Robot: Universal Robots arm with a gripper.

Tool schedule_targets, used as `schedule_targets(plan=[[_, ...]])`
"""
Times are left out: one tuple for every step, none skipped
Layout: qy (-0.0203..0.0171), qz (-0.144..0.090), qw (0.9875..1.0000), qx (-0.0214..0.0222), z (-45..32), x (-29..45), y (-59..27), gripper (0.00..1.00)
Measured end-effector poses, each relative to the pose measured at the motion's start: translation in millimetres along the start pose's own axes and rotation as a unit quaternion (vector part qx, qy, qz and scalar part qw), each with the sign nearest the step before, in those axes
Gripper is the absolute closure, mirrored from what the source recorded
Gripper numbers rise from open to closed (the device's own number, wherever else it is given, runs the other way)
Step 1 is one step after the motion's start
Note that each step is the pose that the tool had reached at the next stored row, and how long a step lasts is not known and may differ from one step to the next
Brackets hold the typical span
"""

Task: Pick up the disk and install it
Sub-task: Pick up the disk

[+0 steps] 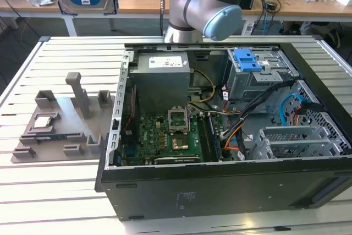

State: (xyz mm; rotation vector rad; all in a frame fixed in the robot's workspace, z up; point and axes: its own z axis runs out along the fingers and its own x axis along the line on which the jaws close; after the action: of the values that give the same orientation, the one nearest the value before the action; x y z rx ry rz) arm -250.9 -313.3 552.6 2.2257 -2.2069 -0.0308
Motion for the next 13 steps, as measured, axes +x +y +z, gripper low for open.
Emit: schedule_targets(plan=[[0.0000,0.000,1.0000,0.0000,0.0,0.0,-2.0,0.64],[0.0000,0.000,1.0000,0.0000,-0.1,0.0,-3.7,0.64],[0.0000,0.000,1.0000,-0.0001,-0.2,0.0,-7.0,0.64],[0.0000,0.000,1.0000,-0.0001,-0.2,0.1,-9.1,0.64],[0.0000,0.000,1.0000,-0.0001,-0.3,0.1,-11.8,0.64],[0.0000,0.000,1.0000,-0.0001,-0.3,0.1,-13.4,0.64],[0.0000,0.000,1.0000,0.0000,-0.3,0.1,-15.0,0.64],[0.0000,0.000,1.0000,0.0000,-0.4,0.1,-17.2,0.64],[0.0000,0.000,1.0000,0.0000,-0.4,0.1,-18.9,0.64],[0.0000,0.000,1.0000,0.0000,-0.4,0.1,-20.7,0.64],[0.0000,0.000,1.0000,0.0000,-0.4,0.1,-22.3,0.64],[0.0000,0.000,1.0000,0.0000,-0.5,0.1,-24.1,0.64],[0.0000,0.000,1.0000,0.0000,-0.5,0.1,-25.7,0.64]])
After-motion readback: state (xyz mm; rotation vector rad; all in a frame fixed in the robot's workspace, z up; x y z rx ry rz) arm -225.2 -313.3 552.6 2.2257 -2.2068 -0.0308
